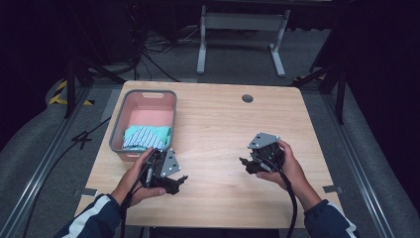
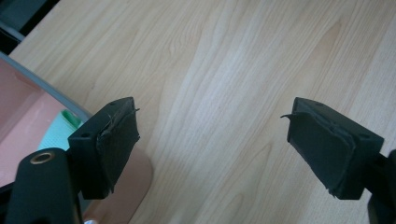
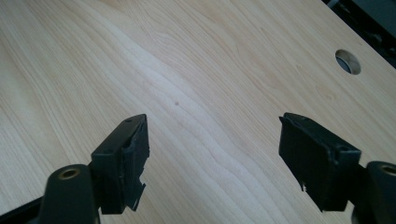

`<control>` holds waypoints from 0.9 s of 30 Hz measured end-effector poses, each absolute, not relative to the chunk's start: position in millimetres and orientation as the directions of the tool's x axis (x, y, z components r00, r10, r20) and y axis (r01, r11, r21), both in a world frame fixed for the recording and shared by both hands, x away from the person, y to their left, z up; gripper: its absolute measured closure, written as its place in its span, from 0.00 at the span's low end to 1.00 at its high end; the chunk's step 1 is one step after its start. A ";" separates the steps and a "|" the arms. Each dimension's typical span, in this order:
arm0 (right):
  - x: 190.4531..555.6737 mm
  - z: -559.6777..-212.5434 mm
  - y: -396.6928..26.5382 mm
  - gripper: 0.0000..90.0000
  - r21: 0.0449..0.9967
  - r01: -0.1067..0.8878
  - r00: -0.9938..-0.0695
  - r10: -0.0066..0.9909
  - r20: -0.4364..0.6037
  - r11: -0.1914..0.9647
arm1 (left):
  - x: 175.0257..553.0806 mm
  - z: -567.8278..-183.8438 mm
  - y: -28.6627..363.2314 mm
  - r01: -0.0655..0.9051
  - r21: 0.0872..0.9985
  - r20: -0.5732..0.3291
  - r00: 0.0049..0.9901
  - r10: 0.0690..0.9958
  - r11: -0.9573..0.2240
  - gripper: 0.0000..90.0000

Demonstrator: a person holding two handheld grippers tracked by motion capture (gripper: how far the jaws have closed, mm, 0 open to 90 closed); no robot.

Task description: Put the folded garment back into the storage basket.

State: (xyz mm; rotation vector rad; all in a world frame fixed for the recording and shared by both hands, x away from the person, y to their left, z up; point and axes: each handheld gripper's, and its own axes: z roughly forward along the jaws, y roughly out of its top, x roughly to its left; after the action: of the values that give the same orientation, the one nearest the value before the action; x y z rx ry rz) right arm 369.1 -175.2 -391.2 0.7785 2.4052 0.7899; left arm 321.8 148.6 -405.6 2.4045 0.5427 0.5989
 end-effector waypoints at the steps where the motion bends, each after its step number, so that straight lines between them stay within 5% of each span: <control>1: 367.2 -395.2 -180.3 0.28 0.649 0.366 -0.716 0.647 -0.261 0.667 | 321.9 -410.2 147.6 0.244 0.625 0.280 0.816 0.505 -0.741 0.18; 27: 343.2 -447.9 -256.2 0.28 0.682 0.437 -0.657 0.726 -0.203 0.586 | 323.5 -461.6 155.5 0.298 0.617 0.169 0.854 0.492 -0.728 0.19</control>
State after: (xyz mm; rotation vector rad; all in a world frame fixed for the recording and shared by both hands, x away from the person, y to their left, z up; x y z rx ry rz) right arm 343.2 -256.2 -447.9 0.9290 2.3507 0.8316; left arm 323.5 155.5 -461.6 2.4305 0.5732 0.4328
